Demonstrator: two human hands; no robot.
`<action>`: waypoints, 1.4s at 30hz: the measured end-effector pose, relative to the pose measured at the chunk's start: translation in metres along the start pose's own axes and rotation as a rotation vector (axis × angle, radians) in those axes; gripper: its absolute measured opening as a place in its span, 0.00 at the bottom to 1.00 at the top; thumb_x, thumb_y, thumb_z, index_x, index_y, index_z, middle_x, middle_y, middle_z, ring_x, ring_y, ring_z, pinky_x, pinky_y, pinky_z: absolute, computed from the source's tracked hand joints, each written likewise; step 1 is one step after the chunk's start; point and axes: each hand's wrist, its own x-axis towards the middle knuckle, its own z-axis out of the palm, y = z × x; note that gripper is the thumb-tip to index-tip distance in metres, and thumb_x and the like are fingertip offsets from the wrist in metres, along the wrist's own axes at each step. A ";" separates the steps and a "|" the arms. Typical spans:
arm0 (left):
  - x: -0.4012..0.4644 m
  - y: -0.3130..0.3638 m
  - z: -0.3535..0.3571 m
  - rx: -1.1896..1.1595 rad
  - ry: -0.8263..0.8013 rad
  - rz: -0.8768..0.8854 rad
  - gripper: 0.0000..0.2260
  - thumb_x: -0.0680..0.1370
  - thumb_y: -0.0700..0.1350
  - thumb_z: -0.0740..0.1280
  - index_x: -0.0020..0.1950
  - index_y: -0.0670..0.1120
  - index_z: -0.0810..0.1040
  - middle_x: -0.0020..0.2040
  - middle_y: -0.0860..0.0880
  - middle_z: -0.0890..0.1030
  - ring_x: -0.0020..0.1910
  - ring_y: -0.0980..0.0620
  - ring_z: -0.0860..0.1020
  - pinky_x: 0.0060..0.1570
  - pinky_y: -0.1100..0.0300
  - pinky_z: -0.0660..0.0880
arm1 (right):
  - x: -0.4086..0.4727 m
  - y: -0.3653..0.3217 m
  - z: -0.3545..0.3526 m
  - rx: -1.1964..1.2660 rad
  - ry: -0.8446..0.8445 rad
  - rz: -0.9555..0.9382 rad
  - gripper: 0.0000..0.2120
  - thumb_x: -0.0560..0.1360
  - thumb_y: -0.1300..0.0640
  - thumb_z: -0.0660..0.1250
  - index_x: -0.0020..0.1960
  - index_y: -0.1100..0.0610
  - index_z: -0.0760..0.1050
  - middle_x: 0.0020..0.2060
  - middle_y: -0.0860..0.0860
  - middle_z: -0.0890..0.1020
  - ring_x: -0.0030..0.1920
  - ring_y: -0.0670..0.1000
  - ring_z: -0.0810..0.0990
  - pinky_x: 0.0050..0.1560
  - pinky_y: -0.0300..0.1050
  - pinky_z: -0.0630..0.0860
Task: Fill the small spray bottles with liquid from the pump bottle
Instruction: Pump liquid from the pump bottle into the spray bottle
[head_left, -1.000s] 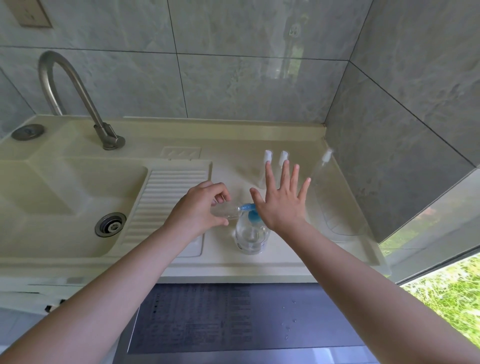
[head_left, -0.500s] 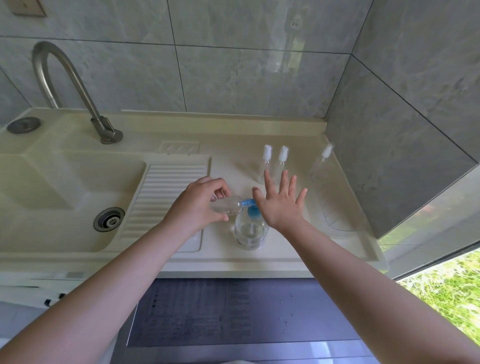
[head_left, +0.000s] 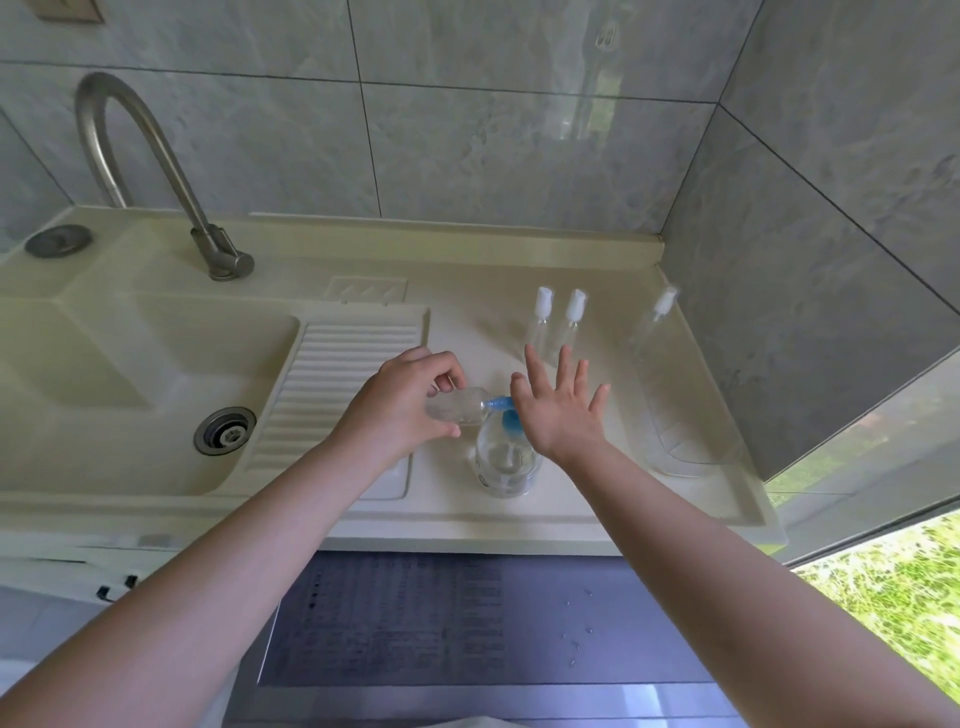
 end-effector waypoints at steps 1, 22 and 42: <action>0.000 -0.001 0.001 0.002 -0.002 0.001 0.21 0.60 0.42 0.83 0.47 0.55 0.78 0.46 0.57 0.75 0.44 0.60 0.76 0.50 0.54 0.77 | 0.000 -0.001 0.002 0.027 -0.012 0.015 0.28 0.82 0.42 0.42 0.80 0.41 0.39 0.80 0.55 0.37 0.79 0.59 0.34 0.75 0.64 0.33; -0.005 0.005 -0.003 0.033 0.030 0.007 0.20 0.62 0.42 0.82 0.47 0.57 0.77 0.47 0.57 0.75 0.45 0.60 0.75 0.50 0.52 0.77 | 0.005 0.003 -0.001 0.151 0.031 -0.058 0.27 0.82 0.48 0.46 0.81 0.43 0.47 0.81 0.55 0.43 0.80 0.57 0.39 0.77 0.60 0.38; -0.004 0.007 -0.005 0.039 0.011 0.019 0.20 0.62 0.42 0.81 0.48 0.55 0.78 0.47 0.57 0.76 0.47 0.57 0.76 0.51 0.50 0.77 | 0.015 -0.001 -0.008 0.335 0.039 -0.053 0.32 0.82 0.40 0.54 0.81 0.43 0.44 0.81 0.51 0.48 0.80 0.55 0.42 0.76 0.62 0.37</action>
